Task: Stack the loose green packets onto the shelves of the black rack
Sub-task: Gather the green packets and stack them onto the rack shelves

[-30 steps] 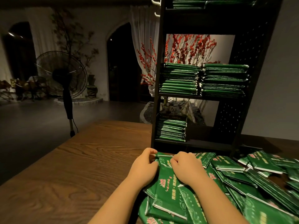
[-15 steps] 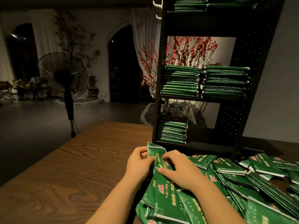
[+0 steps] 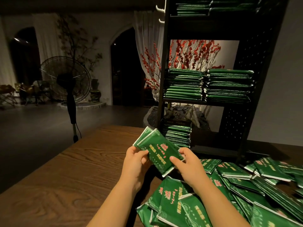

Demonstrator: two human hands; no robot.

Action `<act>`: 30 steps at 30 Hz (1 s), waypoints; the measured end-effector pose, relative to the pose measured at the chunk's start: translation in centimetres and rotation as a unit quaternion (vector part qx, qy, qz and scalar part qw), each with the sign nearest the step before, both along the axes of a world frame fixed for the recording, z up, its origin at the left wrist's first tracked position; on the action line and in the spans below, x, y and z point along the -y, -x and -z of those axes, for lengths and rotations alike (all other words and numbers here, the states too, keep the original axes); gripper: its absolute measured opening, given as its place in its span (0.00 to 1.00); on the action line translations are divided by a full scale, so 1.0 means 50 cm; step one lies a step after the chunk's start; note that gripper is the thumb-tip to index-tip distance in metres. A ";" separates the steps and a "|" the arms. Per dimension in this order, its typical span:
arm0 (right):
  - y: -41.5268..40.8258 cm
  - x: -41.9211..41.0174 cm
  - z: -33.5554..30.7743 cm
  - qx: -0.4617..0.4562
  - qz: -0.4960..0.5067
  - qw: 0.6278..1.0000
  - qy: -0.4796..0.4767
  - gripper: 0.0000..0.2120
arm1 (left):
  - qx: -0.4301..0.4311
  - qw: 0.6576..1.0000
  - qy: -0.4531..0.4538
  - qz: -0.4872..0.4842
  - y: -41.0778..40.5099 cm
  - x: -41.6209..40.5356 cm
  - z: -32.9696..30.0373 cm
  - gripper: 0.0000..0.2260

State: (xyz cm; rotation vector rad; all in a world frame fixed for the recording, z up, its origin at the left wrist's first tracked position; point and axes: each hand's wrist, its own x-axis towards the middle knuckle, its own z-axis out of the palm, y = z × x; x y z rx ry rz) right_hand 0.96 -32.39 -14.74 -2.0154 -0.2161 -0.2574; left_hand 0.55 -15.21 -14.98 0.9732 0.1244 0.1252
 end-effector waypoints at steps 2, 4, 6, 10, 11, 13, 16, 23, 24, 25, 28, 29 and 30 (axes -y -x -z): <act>-0.001 0.004 0.000 0.004 0.017 1.000 -0.017 0.08 | 0.002 1.000 -0.029 -0.001 0.000 -0.010 0.000 0.14; 0.001 0.007 -0.002 0.020 0.027 0.999 0.004 0.06 | 0.021 0.991 -0.133 -0.015 -0.003 -0.027 0.006 0.17; 0.002 0.011 -0.001 0.045 0.031 0.997 0.054 0.06 | 0.054 0.956 -0.287 -0.031 0.003 -0.041 0.009 0.16; 0.011 0.011 -0.009 0.082 0.039 0.986 0.139 0.08 | 0.086 0.907 -0.410 -0.052 0.005 -0.050 0.016 0.13; 0.012 0.011 -0.010 0.091 0.041 0.984 0.145 0.08 | 0.087 0.902 -0.419 -0.052 0.005 -0.051 0.018 0.13; 0.013 0.012 -0.013 0.091 0.040 0.985 0.139 0.08 | 0.083 0.893 -0.440 -0.049 0.001 -0.054 0.023 0.14; 0.010 0.014 -0.007 0.066 0.036 0.990 0.121 0.10 | 0.063 0.875 -0.477 -0.048 0.001 -0.056 0.023 0.17; 0.005 0.013 0.004 -0.045 -0.015 0.981 0.189 0.14 | -0.027 0.794 -0.606 0.027 -0.007 -0.050 0.035 0.17; 0.002 0.013 0.007 -0.046 -0.015 0.978 0.204 0.12 | -0.035 0.773 -0.632 0.037 -0.008 -0.048 0.035 0.15; 0.000 0.014 0.008 -0.044 -0.007 0.976 0.215 0.11 | -0.039 0.766 -0.641 0.037 -0.010 -0.046 0.037 0.13; -0.004 0.017 0.004 -0.040 0.023 0.979 0.200 0.10 | -0.026 0.795 -0.605 0.029 -0.010 -0.046 0.036 0.13; -0.004 0.019 0.004 -0.038 0.028 0.981 0.190 0.10 | -0.027 0.784 -0.619 0.033 -0.009 -0.045 0.034 0.14; -0.004 0.017 0.004 -0.040 0.030 0.979 0.195 0.10 | -0.033 0.760 -0.648 0.040 -0.009 -0.043 0.032 0.14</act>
